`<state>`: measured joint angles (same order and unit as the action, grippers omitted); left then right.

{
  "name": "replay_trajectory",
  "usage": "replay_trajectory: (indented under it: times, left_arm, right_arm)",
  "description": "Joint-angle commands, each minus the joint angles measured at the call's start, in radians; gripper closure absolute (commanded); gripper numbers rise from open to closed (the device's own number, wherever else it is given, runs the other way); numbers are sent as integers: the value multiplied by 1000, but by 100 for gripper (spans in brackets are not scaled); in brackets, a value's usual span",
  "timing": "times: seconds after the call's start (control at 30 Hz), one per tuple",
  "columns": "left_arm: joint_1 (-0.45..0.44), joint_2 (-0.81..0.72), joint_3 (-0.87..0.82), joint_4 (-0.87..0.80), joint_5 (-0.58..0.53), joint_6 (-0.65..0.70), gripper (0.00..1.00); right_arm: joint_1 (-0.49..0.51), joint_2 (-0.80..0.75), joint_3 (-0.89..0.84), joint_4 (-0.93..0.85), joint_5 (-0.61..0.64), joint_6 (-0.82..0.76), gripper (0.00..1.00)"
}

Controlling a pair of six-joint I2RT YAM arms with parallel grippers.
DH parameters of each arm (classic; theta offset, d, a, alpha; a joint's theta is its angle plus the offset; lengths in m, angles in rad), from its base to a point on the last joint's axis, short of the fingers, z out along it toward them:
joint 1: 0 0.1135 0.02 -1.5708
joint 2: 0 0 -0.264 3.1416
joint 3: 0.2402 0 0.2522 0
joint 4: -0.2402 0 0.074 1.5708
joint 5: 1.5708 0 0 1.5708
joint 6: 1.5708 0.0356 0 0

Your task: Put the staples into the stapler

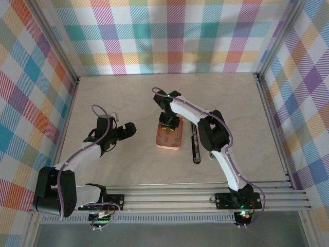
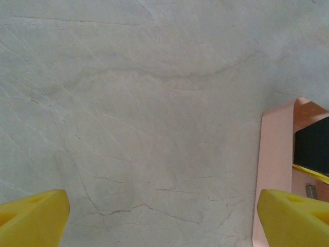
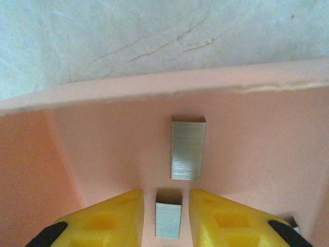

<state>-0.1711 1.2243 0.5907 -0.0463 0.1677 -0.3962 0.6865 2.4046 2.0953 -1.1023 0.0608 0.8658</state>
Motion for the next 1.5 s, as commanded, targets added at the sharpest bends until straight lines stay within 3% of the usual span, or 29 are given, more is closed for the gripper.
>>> replay_trajectory:
  times: [0.0, 0.7, 1.1, 1.47]
  left_arm:
    - [14, 7, 24, 18, 16, 14, 6]
    - [14, 7, 23, 10, 14, 16, 6]
    - [14, 3, 19, 11, 15, 16, 6]
    - [14, -2, 17, 11, 15, 16, 6]
  right_arm:
    - [-7, 9, 30, -33, 12, -25, 72]
    - [2, 49, 29, -52, -43, -5, 73]
    - [13, 53, 11, -50, -45, 0, 78]
    - [19, 24, 7, -48, -31, 3, 73]
